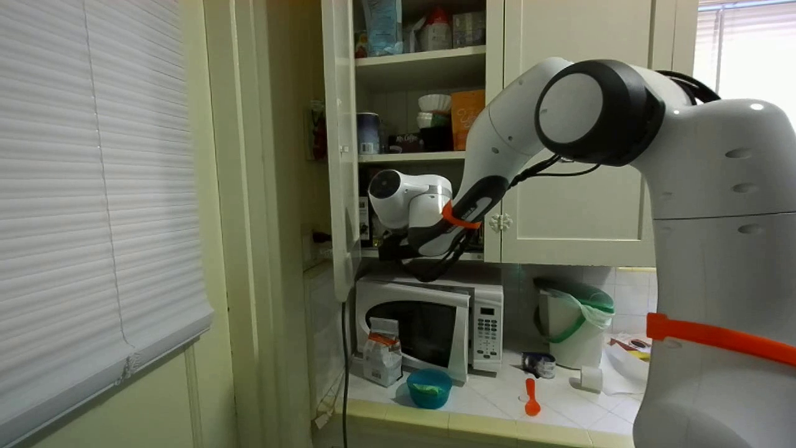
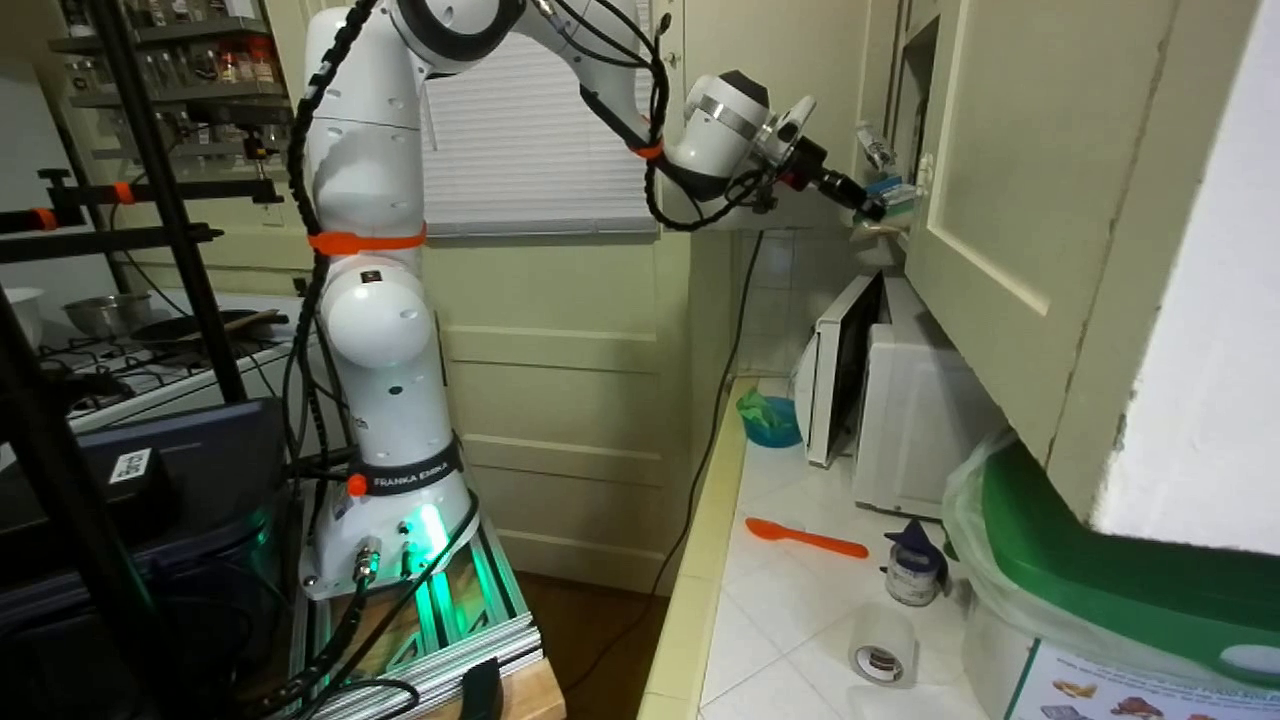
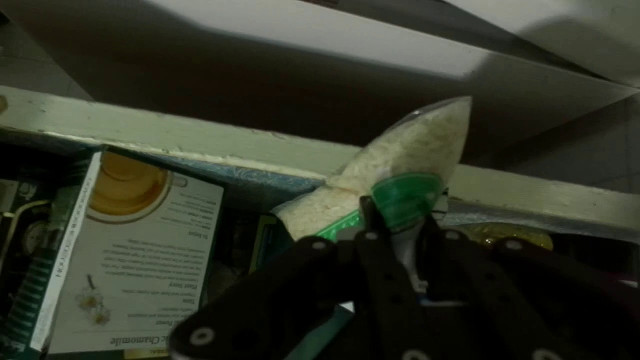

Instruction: Remove the white plastic from the cabinet

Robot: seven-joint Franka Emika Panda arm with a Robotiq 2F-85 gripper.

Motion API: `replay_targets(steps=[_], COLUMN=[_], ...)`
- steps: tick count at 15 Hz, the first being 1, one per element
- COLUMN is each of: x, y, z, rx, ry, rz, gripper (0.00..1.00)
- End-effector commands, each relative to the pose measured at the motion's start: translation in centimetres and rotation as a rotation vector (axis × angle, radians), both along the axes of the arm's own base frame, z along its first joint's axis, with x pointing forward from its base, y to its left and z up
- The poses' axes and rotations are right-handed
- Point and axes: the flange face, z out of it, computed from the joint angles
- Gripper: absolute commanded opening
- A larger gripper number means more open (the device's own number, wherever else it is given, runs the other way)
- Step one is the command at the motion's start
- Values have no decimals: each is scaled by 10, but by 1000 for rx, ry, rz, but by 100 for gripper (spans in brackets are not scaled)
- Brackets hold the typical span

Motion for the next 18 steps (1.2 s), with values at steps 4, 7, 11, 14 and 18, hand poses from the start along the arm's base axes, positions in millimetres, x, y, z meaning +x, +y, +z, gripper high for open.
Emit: replay_targets(steps=[4, 7, 11, 14, 18], x=[-62, -81, -100, -114, -134], y=[12, 11, 7, -2, -21], z=[-3, -4, -10, -18, -29], rx=[62, 101, 147, 188, 223], ry=[-26, -53, -69, -81, -110], rz=[14, -37, -98, -150, -226], gripper=[4, 4, 4, 4, 4])
